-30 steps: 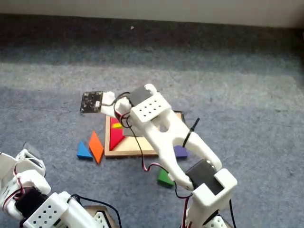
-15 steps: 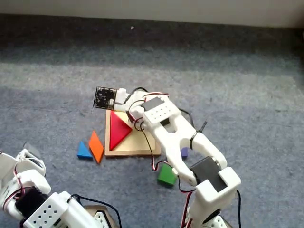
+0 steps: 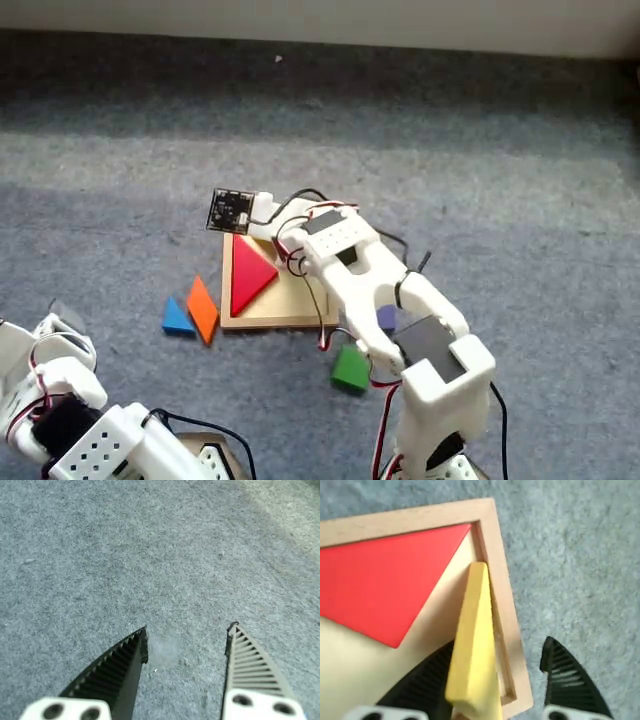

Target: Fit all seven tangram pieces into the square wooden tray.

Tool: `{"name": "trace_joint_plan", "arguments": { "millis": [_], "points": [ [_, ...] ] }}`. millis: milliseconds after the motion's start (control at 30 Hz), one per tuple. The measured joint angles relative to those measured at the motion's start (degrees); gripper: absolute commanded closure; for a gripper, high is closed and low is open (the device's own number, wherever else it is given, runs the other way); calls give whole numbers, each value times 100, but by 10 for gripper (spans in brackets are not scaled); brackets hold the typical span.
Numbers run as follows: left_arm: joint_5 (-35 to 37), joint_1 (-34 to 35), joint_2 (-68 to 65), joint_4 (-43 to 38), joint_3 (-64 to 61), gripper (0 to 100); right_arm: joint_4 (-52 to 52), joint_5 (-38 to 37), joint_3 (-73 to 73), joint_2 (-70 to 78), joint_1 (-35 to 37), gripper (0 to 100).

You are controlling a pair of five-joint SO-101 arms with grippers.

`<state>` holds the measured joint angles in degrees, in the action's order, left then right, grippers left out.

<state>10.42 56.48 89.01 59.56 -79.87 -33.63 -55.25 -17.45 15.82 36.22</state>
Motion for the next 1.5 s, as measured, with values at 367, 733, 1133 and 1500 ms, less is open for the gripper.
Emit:
{"name": "trace_joint_plan", "arguments": {
  "millis": [367, 733, 1133, 1500],
  "points": [
    [0, 0, 0, 0, 0, 748, -1538, 0, 0, -1152, 290, 738],
    [0, 0, 0, 0, 0, 748, -2629, 800, 0, -2418, 765, 798],
    [0, 0, 0, 0, 0, 748, -2576, 2919, -35, -1969, -316, 954],
    [0, 0, 0, 0, 0, 748, -1987, 3086, 220, -220, -580, 954]
  ]
}}
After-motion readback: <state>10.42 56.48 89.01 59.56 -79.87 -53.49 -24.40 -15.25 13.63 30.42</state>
